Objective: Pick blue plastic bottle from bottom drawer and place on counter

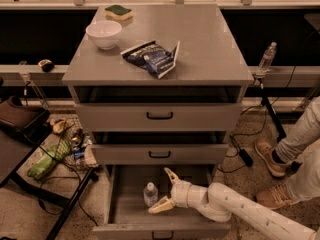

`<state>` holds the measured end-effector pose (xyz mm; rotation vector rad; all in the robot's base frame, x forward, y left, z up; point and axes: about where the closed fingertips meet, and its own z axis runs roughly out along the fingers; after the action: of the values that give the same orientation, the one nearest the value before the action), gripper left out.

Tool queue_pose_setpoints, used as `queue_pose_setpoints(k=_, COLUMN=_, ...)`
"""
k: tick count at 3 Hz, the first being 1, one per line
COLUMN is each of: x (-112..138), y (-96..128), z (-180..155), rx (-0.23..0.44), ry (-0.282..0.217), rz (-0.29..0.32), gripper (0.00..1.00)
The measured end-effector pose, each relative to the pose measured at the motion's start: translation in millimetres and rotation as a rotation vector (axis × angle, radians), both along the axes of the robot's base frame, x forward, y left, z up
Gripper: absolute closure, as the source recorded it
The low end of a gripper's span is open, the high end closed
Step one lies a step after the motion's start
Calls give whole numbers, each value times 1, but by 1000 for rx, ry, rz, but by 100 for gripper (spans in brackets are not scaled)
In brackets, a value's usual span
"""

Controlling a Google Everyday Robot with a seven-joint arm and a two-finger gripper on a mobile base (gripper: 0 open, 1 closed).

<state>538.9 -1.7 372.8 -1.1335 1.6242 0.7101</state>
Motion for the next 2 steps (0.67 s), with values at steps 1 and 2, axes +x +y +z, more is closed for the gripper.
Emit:
queue_pose_setpoints(k=1, x=14, y=-9, z=-24, rx=-63, ry=-34, rz=-1, gripper=0)
queue_pose_setpoints(k=2, x=32, y=-22, z=-51, rx=-83, ry=-90, rz=8, gripper=0)
